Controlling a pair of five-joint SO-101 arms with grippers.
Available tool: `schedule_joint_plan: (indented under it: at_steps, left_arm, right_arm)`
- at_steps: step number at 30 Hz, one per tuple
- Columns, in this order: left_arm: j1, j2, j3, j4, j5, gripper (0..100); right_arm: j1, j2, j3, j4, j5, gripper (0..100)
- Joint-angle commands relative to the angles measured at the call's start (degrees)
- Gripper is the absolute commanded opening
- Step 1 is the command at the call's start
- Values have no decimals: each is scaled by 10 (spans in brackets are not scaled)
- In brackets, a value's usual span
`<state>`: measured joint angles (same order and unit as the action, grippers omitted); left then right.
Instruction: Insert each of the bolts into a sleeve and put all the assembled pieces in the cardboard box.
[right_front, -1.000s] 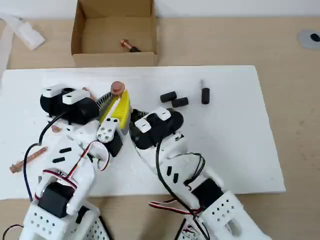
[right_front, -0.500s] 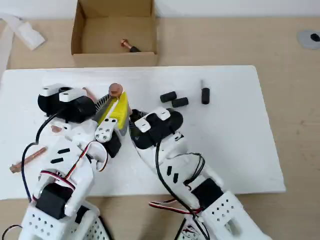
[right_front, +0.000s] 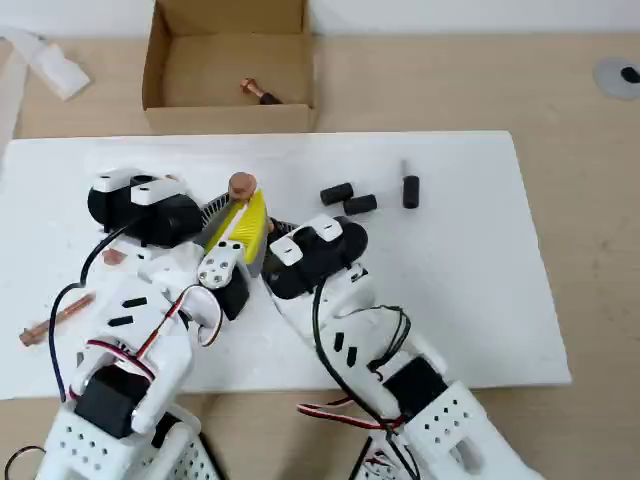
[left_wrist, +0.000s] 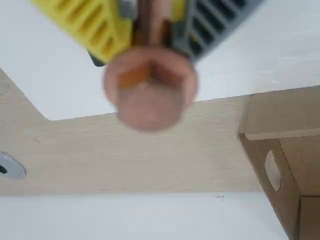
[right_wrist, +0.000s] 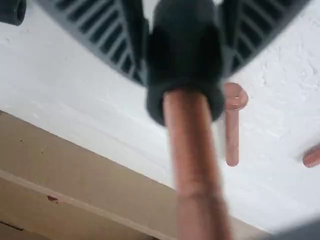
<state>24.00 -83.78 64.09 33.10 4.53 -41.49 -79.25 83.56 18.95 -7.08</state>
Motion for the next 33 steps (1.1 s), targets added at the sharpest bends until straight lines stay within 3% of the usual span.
schedule_joint_plan:
  at_steps: [1,12,25,28,31,33]
  left_arm:
    - [10,-1,-19,-11,-1,7]
    - [11,-5,-11,1,-18,113]
    - [9,-2,-113,143,-19,146]
    - [-29,-1,-138,153,-18,119]
    - [-91,0,-140,135,-29,7]
    - [-140,0,-139,140,-50,5]
  right_arm:
    - [7,-4,-11,-13,-5,9]
    - [6,-4,-11,-13,-5,9]
    - [7,1,-11,-12,-5,9]
    - [13,3,-26,-4,-5,9]
    - [32,32,-90,41,-13,9]
    - [55,81,-152,65,-22,9]
